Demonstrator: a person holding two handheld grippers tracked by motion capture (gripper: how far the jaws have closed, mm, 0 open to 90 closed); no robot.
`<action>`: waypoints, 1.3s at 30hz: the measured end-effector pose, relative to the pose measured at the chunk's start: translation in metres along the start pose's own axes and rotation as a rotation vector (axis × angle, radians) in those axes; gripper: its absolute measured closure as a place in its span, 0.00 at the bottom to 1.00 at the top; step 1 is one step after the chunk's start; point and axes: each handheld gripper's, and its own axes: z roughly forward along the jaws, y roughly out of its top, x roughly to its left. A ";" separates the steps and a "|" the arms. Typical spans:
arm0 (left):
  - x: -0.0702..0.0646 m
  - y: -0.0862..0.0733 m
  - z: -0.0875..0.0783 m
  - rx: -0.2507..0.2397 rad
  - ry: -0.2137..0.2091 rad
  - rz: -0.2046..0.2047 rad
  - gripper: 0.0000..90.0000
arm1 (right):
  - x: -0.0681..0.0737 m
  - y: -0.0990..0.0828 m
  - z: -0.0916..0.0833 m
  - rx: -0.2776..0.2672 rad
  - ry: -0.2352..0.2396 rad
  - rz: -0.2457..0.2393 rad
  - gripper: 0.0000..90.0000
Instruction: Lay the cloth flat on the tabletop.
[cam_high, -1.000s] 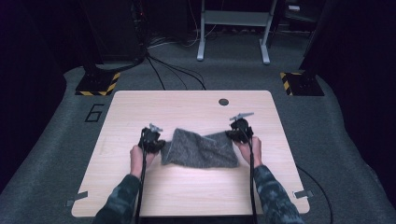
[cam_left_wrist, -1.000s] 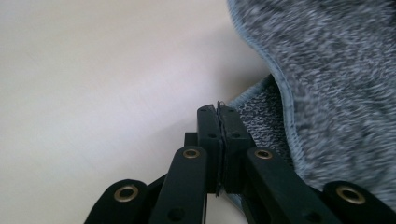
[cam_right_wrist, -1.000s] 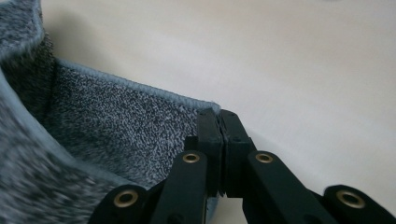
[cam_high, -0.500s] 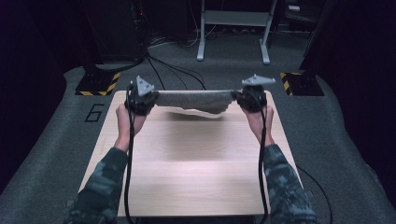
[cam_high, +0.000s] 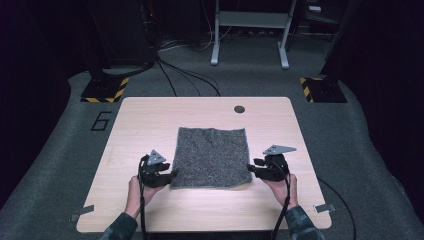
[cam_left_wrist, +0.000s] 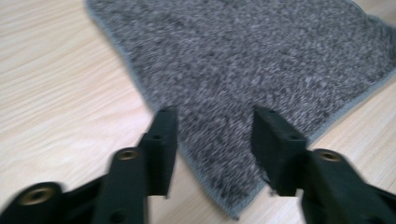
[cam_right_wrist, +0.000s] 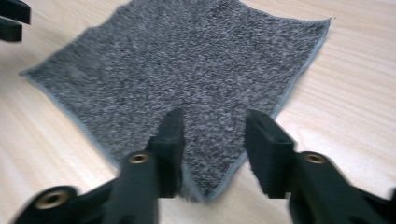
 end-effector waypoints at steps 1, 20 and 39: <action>0.002 0.000 -0.003 0.002 0.009 -0.003 0.48 | -0.002 0.000 -0.001 0.001 -0.003 -0.003 0.54; 0.008 0.013 0.054 0.133 0.114 0.042 0.17 | -0.015 0.004 0.064 0.152 -0.129 0.051 0.06; 0.004 -0.007 0.061 0.145 0.132 0.021 0.17 | -0.025 -0.002 0.082 0.207 -0.181 -0.019 0.02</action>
